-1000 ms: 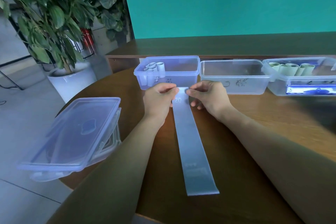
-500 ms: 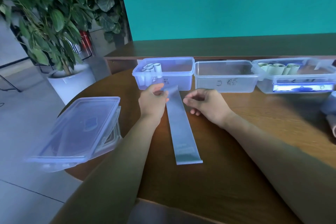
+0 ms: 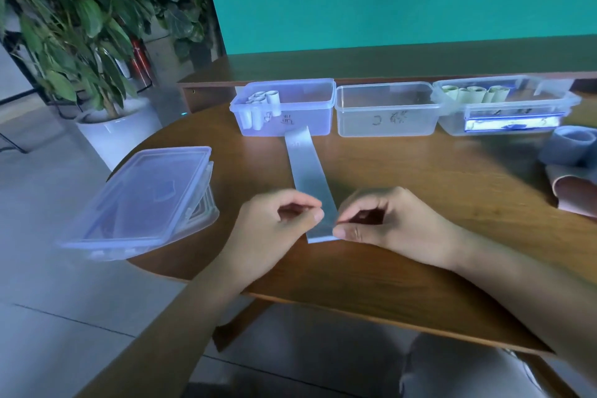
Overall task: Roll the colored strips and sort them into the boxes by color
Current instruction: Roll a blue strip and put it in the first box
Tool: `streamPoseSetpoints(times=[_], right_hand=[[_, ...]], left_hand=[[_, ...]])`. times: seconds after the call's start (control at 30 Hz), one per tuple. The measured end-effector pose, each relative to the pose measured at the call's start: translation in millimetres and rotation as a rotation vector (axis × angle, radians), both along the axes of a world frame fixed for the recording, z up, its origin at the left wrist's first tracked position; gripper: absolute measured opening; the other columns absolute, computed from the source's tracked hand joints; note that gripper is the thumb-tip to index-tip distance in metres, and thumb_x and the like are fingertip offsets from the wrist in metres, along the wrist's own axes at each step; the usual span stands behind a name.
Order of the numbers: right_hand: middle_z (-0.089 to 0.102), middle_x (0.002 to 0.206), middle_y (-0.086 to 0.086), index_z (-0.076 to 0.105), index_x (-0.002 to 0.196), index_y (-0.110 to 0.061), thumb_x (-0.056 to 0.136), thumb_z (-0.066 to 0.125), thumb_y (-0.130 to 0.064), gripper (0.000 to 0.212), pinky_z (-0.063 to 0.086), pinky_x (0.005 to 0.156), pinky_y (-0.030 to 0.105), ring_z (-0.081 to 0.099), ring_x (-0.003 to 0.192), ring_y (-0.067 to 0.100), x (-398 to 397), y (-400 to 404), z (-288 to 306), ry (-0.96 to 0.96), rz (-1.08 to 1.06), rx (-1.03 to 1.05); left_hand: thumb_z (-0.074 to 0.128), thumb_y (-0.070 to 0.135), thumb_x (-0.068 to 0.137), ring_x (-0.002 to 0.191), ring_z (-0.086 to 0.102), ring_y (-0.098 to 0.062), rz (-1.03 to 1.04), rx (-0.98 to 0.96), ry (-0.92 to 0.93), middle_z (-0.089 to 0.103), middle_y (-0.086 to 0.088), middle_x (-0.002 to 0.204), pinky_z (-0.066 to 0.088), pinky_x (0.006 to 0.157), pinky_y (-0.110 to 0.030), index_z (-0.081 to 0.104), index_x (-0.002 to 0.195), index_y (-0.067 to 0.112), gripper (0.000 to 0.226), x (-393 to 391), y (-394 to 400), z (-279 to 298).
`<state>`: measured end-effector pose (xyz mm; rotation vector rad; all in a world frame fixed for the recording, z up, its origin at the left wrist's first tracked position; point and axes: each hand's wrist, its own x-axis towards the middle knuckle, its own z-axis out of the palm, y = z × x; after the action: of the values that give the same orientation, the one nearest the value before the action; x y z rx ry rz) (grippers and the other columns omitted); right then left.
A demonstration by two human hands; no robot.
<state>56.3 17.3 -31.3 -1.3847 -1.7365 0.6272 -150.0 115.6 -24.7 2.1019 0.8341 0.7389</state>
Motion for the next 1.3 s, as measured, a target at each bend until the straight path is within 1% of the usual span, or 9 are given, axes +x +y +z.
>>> streamPoseSetpoints(times=[0.13, 0.37, 0.53, 0.67, 0.83, 0.97, 1.07, 1.17, 1.3], right_hand=[[0.073, 0.094, -0.006, 0.08, 0.09, -0.02, 0.084, 0.082, -0.028, 0.01, 0.055, 0.086, 0.035, 0.07, 0.094, 0.019, -2, -2, 3, -0.097, 0.059, 0.013], [0.072, 0.092, -0.007, 0.079, 0.085, -0.021, 0.077, 0.086, -0.031, 0.015, 0.052, 0.087, 0.039, 0.069, 0.093, 0.02, -2, 2, 8, -0.106, 0.065, -0.025], [0.071, 0.092, -0.004, 0.078, 0.086, -0.018, 0.079, 0.086, -0.027, 0.014, 0.052, 0.087, 0.037, 0.068, 0.093, 0.021, -3, 0, 8, -0.114, 0.066, -0.045], [0.07, 0.098, -0.004, 0.079, 0.085, -0.015, 0.084, 0.081, -0.027, 0.012, 0.05, 0.088, 0.029, 0.067, 0.097, 0.018, -3, 1, 7, -0.104, 0.056, -0.071], [0.064, 0.115, -0.013, 0.077, 0.076, -0.02, 0.076, 0.079, -0.043, 0.023, 0.045, 0.09, 0.022, 0.062, 0.108, 0.008, -3, 3, 8, -0.089, -0.035, -0.168], [0.062, 0.119, -0.016, 0.075, 0.073, -0.02, 0.071, 0.078, -0.051, 0.031, 0.042, 0.086, 0.018, 0.06, 0.107, 0.005, -3, 6, 7, -0.094, -0.073, -0.198], [0.061, 0.121, -0.015, 0.074, 0.077, -0.024, 0.072, 0.082, -0.043, 0.022, 0.038, 0.086, 0.015, 0.058, 0.105, -0.001, -4, 6, 8, -0.068, -0.093, -0.213], [0.061, 0.122, -0.008, 0.075, 0.087, -0.024, 0.081, 0.083, -0.023, 0.01, 0.035, 0.092, 0.009, 0.055, 0.115, -0.002, -6, 6, 8, -0.062, -0.029, -0.175], [0.061, 0.12, -0.004, 0.077, 0.097, -0.025, 0.091, 0.074, -0.021, 0.008, 0.038, 0.103, 0.017, 0.055, 0.123, 0.007, -6, 3, 7, -0.15, 0.08, -0.114]], left_hand=[[0.077, 0.031, 0.083, 0.1, 0.066, 0.0, -0.08, 0.027, 0.036, 0.072, 0.019, 0.102, 0.052, 0.085, -0.017, 0.079, 0.093, 0.028, 0.01, -21, -10, 2], [0.081, 0.038, 0.079, 0.113, 0.055, 0.011, -0.101, 0.186, 0.175, 0.066, 0.027, 0.114, 0.039, 0.086, -0.002, 0.08, 0.085, 0.033, 0.008, -25, -10, 0], [0.079, 0.036, 0.082, 0.112, 0.056, 0.01, -0.078, 0.205, 0.157, 0.065, 0.025, 0.116, 0.04, 0.087, -0.005, 0.081, 0.085, 0.03, 0.007, -24, -11, -4], [0.076, 0.037, 0.084, 0.113, 0.054, 0.01, -0.039, 0.197, 0.149, 0.062, 0.023, 0.12, 0.037, 0.086, -0.002, 0.08, 0.084, 0.028, 0.01, -22, -11, -5], [0.071, 0.042, 0.086, 0.115, 0.048, 0.011, -0.015, 0.175, 0.217, 0.054, 0.024, 0.126, 0.032, 0.083, 0.003, 0.079, 0.09, 0.028, 0.017, -19, -11, -4], [0.07, 0.045, 0.085, 0.11, 0.051, 0.008, 0.004, 0.165, 0.249, 0.052, 0.023, 0.125, 0.036, 0.082, -0.004, 0.075, 0.087, 0.027, 0.019, -18, -10, -4], [0.073, 0.04, 0.084, 0.102, 0.053, 0.007, 0.024, 0.166, 0.23, 0.05, 0.021, 0.121, 0.038, 0.079, -0.003, 0.069, 0.085, 0.03, 0.011, -17, -10, -4], [0.072, 0.028, 0.087, 0.109, 0.051, 0.003, -0.028, 0.182, 0.186, 0.053, 0.018, 0.116, 0.039, 0.083, -0.005, 0.07, 0.087, 0.033, 0.005, -18, -10, -4], [0.07, 0.023, 0.089, 0.106, 0.054, -0.004, -0.06, 0.251, 0.188, 0.055, 0.019, 0.104, 0.043, 0.086, -0.016, 0.074, 0.088, 0.036, 0.013, -18, -10, -6]])
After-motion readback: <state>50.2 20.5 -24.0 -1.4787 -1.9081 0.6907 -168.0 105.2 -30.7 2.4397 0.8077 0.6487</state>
